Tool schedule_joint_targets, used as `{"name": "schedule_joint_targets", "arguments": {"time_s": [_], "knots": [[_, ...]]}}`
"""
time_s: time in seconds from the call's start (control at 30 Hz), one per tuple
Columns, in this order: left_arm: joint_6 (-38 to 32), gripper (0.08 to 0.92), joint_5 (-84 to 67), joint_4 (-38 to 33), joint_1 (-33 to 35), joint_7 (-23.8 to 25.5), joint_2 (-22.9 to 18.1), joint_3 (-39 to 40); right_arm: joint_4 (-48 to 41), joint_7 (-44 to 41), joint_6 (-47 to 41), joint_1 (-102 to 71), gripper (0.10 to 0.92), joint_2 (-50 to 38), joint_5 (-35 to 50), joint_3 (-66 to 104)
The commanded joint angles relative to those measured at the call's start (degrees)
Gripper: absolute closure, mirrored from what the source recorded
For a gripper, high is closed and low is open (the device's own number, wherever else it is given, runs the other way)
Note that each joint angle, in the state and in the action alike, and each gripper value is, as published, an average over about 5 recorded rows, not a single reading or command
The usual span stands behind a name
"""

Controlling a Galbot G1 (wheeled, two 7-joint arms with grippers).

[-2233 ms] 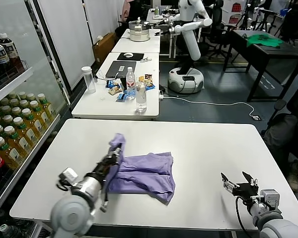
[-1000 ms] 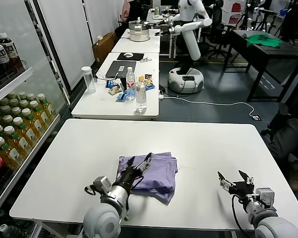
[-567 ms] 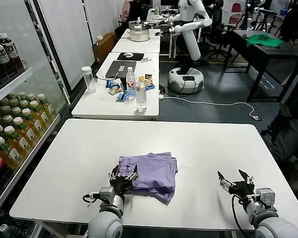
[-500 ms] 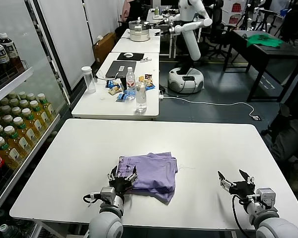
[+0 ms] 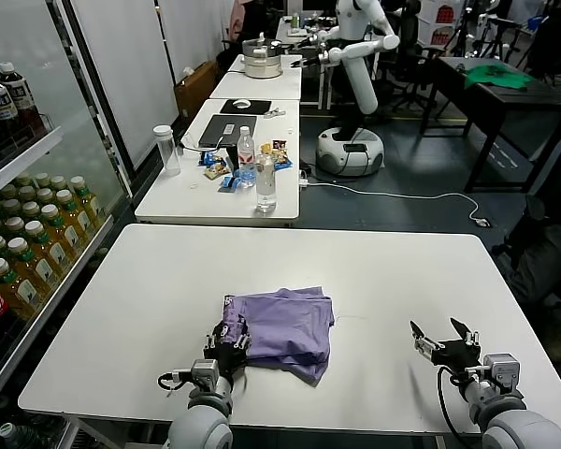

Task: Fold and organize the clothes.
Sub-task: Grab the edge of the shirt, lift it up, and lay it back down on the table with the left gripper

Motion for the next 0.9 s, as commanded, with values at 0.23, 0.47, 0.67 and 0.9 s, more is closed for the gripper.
{"name": "schedule_joint_targets", "arguments": {"time_s": [0.23,0.47,0.67,0.9], "knots": [[-2.4,0.699,-33.1,-2.7,-0.7,1.0,0.1,-6.5,0.6,0.1,-0.1,-0.5,0.203,0.2,-0.1,0.3],[-3.9,0.864,-47.0,-5.4,-0.2,1.8,0.1,-13.4,1.0,0.1,-0.1,-0.9,0.203,0.1,-0.1,0.6],[-3.8,0.872,-56.4,-8.2,-0.6,2.1,2.8,-22.6,1.1,0.1,0.0,-1.2,0.203,0.0,0.0,0.8],[-0.5,0.872,-63.0,-11.0,-1.1,2.5,11.7,-36.6,1.1,0.1,0.1,-0.9,0.203,0.0,0.2,0.6]]}}
